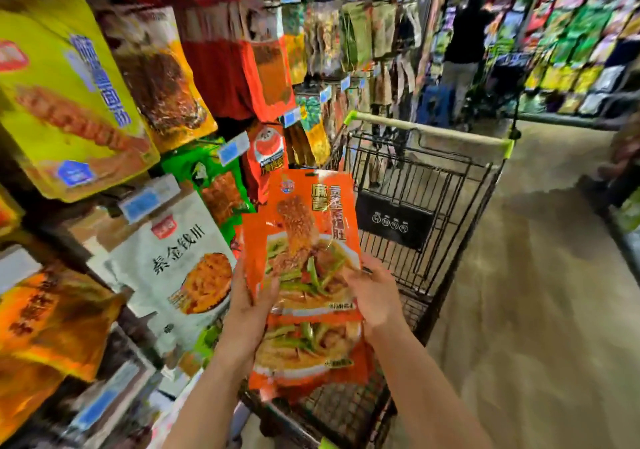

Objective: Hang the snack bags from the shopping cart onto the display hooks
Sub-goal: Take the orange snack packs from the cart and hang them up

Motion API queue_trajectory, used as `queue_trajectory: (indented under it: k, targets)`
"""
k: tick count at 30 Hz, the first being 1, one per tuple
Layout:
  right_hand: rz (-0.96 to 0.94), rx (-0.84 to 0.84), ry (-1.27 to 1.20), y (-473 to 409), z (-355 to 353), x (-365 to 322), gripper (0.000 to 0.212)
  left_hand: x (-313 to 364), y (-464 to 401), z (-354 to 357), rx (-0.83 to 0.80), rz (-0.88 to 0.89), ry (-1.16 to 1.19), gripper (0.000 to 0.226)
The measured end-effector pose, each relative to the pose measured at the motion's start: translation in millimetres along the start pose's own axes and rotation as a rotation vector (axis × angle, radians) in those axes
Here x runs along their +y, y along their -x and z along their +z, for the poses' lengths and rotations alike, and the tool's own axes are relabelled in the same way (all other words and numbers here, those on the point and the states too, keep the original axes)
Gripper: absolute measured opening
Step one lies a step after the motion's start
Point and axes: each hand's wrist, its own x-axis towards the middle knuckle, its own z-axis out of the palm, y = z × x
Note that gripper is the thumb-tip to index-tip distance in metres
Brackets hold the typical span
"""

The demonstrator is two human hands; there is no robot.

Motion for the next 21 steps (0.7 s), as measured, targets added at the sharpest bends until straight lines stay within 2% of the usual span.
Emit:
queue_trajectory:
  k: [4,9,12,15,18,21]
  targets:
    - [0.022,-0.111,-0.015,20,39,-4,0.034,15,17,-47,0.131,-0.038,0.058,0.084]
    - [-0.067,-0.346,0.033,73,119,3,0.04,38,72,-131,0.354,0.056,0.1,0.059]
    - [-0.058,-0.503,-0.077,112,162,7,0.04,56,115,-171,0.54,0.086,0.153,0.058]
    - [-0.038,-0.626,-0.051,150,202,13,0.041,68,159,-211,0.664,0.103,0.201,0.058]
    - [-0.095,-0.744,0.03,193,236,26,0.04,79,206,-251,0.8,0.159,0.032,0.066]
    - [-0.056,-0.854,-0.02,241,263,43,0.041,86,254,-289,0.913,0.254,-0.109,0.07]
